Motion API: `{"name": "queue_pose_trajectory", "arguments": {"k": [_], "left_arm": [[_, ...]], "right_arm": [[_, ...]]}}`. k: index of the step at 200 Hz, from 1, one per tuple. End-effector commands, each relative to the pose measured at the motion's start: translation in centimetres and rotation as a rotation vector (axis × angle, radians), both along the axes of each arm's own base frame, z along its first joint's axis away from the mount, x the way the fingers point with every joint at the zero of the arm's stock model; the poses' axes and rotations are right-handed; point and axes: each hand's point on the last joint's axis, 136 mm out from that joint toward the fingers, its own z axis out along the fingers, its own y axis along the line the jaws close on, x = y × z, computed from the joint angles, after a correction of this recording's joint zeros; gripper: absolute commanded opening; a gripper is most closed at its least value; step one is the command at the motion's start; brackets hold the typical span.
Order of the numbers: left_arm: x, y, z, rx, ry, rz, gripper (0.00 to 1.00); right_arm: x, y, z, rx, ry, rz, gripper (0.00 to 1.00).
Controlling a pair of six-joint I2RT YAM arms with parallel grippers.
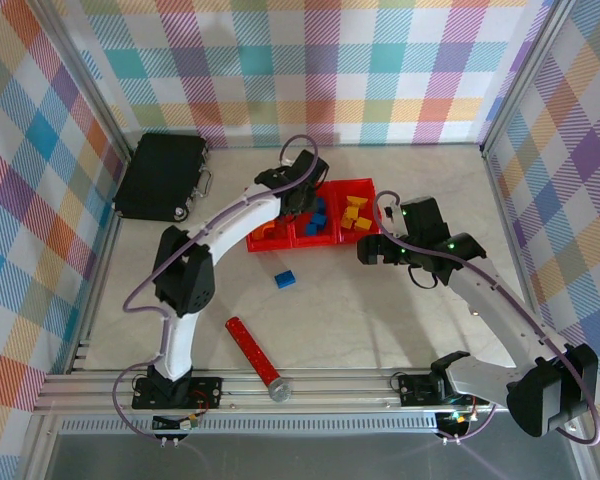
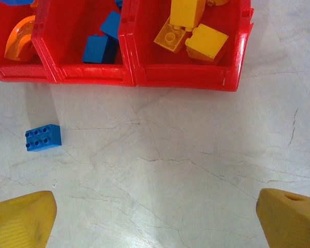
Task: Sort the legos into containers by color
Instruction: Place the lego in the container.
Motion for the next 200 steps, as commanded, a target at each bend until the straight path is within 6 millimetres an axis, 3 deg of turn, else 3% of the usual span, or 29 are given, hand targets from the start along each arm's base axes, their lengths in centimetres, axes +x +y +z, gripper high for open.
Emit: {"name": "queue_pose_trajectory", "arguments": {"k": [1,35,94,120,132,164,200], "left_arm": [[1.9,-1.4,0.0,-0.006,-0.019,-0.047,0.35],[3.8,-2.7,-0.9,-0.005,-0.029,-0.062,0.37],[6.1,-1.9,-1.8,0.029,-0.02,-0.036,0.59],[6.3,-2.3,-0.8,0.018,-0.036,-0.073,0.69],[6.0,-2.6,0.4,0.009,-0.056,-0.095,0.78],[4.2,-3.1,3.7,-0.063,-0.115,-0.21,0.86],[0.5,-0.1,6.5,-0.061,-0.149,-0.211,0.98]], "right_arm": [[-0.4,-0.2,0.7,0.01,-0.013,0.002,0.99],[-0.7,-0.4,0.8,0.0,-0.012,0.006,0.99],[-0.7,-0.4,1.3,0.001,-0.023,0.009,0.99],[-0.8,-0.4,1.5,0.005,-0.026,0.007,0.99],[-0.9,-0.5,1.5,0.006,-0.025,0.006,0.99],[-1.3,-0.5,1.3,0.019,-0.012,-0.001,0.99],[-1.7,-0.5,1.1,0.028,-0.007,-0.003,0.99]]}}
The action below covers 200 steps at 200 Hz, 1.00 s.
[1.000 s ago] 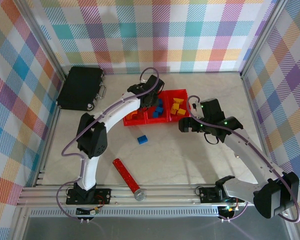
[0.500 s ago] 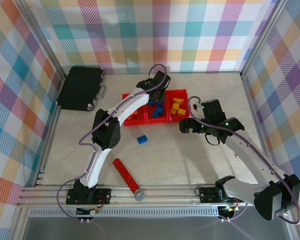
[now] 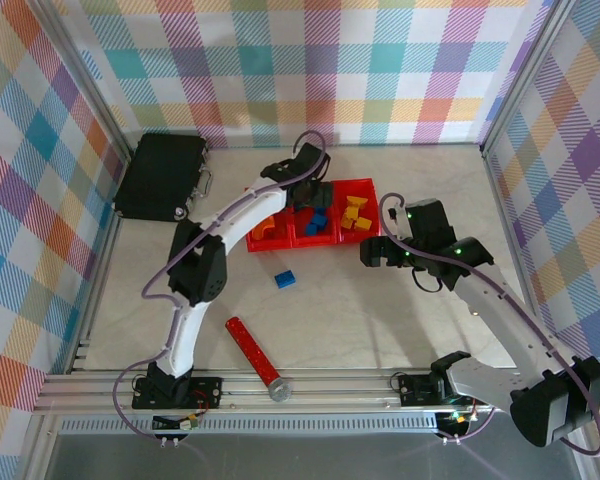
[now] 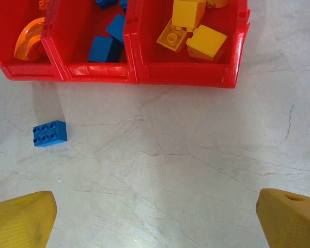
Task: Sort the legos into containers by color
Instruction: Place the lego in the container, then pick up the lego from the center of the table.
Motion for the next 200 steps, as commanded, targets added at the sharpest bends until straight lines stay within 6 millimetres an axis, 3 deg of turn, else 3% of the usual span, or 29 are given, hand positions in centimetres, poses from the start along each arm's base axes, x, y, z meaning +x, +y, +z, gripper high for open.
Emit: {"name": "queue_pose_trajectory", "arguments": {"k": [1,22,45,64,101,110,130,154,169,200], "left_arm": [[-1.9,1.4,6.6,-0.076,-0.122,-0.029,0.99],[-5.2,3.2,7.5,-0.119,-0.149,-0.044,1.0],[-9.4,4.7,7.1,-0.13,-0.171,-0.116,1.0],[-13.1,4.6,6.7,-0.165,-0.197,-0.278,1.0],[-17.0,6.1,5.4,-0.063,-0.253,-0.464,1.0],[-17.4,6.5,5.4,-0.02,-0.289,-0.489,1.0],[-16.1,7.5,7.2,0.002,-0.422,-0.446,1.0],[-16.6,5.9,7.1,0.038,-0.446,-0.608,1.0],[-17.7,4.7,5.1,0.098,-0.375,-0.78,1.0],[-19.0,5.6,-1.0,0.349,-0.093,-0.992,0.94]], "right_arm": [[-0.7,-0.2,0.0,0.017,0.01,-0.004,0.99],[-1.0,-0.3,-0.2,0.016,0.015,-0.005,0.99],[-1.2,-0.5,-0.5,0.007,0.02,-0.009,0.99],[-1.5,-0.7,-0.9,-0.004,0.027,-0.01,0.99],[-2.2,-1.2,-1.8,-0.019,0.048,-0.019,0.99],[-2.3,-1.2,-1.9,-0.011,0.046,-0.02,0.99],[-2.6,-1.4,-2.0,-0.006,0.049,-0.03,0.99],[-2.9,-1.5,-1.8,-0.003,0.048,-0.033,0.99],[-3.0,-1.3,-1.5,0.012,0.034,-0.028,0.99],[-3.1,-1.0,-1.0,0.037,0.016,-0.014,0.99]]}}
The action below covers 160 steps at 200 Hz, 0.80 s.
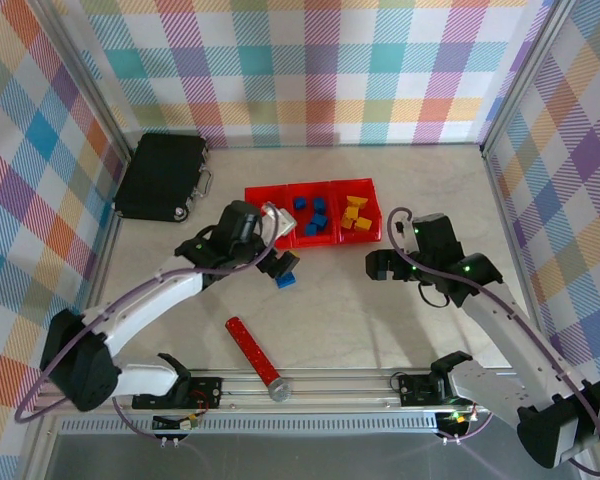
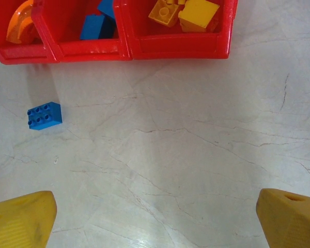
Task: Sort the legos into containers by color
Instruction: Pick up the lego from the center of the table.
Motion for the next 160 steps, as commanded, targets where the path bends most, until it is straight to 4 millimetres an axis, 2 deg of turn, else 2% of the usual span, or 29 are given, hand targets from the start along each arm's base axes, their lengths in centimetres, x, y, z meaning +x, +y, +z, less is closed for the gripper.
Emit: {"name": "queue_pose_trajectory", "arguments": {"k": [1,15,25,65,93,112,135,160], "left_arm": [[-2.0,0.5,-4.2,0.285,0.109,-0.208,0.94],[-2.7,0.9,-6.0,0.392,0.203,-0.24,0.88],[-2.8,0.8,-6.6,0.416,0.243,-0.243,0.86],[-3.0,0.0,-8.4,0.415,0.28,-0.23,0.85],[-1.6,0.3,-10.6,0.49,0.257,-0.156,0.86],[-1.6,0.0,-11.9,0.505,0.273,-0.141,0.86],[-0.7,0.2,-12.7,0.545,0.282,-0.086,0.86],[0.1,0.1,-12.8,0.558,0.284,-0.044,0.86]], "right_arm": [[-0.4,0.2,0.0,0.027,0.001,0.004,0.99],[-0.5,0.3,0.0,0.033,0.005,0.009,0.99],[-0.5,0.3,0.0,0.034,0.005,0.01,0.99],[-0.5,0.5,0.1,0.04,0.004,0.017,0.99],[-0.5,0.5,-0.1,0.039,0.013,0.018,0.99],[-0.4,0.5,-0.1,0.033,0.014,0.015,0.99],[-0.4,0.4,-0.1,0.032,0.013,0.015,0.99],[-0.4,0.5,-0.2,0.033,0.02,0.019,0.99]]}}
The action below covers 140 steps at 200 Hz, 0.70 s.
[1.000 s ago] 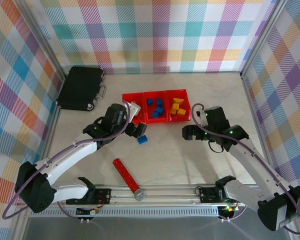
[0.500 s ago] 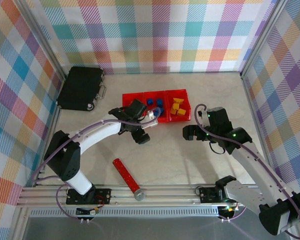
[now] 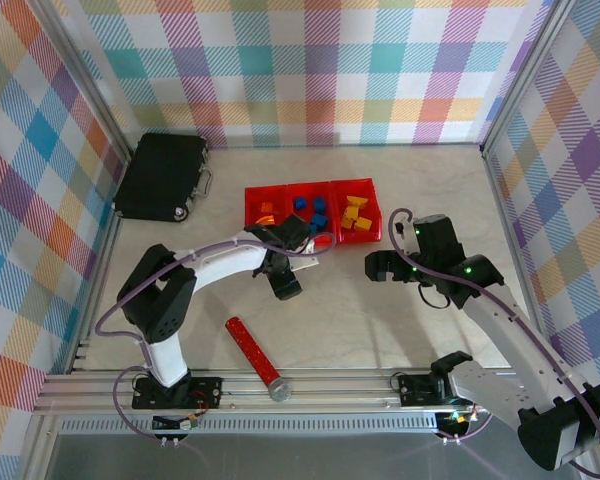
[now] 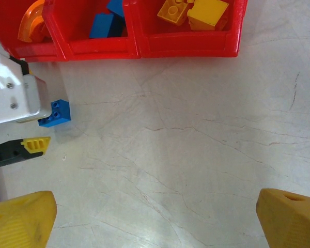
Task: Sort the legos into containers by color
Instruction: Pick up the lego from the center of the table.
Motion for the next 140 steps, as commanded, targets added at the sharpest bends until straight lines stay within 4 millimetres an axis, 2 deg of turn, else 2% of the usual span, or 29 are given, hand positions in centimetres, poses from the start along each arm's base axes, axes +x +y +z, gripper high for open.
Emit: {"name": "queue_pose_trajectory", "arguments": {"k": [1,51,66,128,140], "left_arm": [[1.5,-0.1,0.9,0.023,-0.047,0.062,0.86],[2.0,-0.2,0.2,0.051,-0.028,0.095,0.84],[1.8,-0.2,-0.4,0.059,-0.009,0.079,0.8],[1.3,0.9,-1.9,0.123,0.019,0.094,0.77],[1.2,1.1,-2.3,0.139,0.029,0.093,0.73]], "right_arm": [[-0.1,0.2,-0.3,0.011,0.015,0.005,0.99],[-0.1,0.2,-0.3,0.008,0.02,0.004,0.99],[-0.1,0.2,-0.4,0.007,0.023,0.004,0.99],[0.0,0.3,-0.3,0.003,0.03,0.01,0.99],[0.1,0.3,-0.3,0.004,0.03,0.01,0.99]]}}
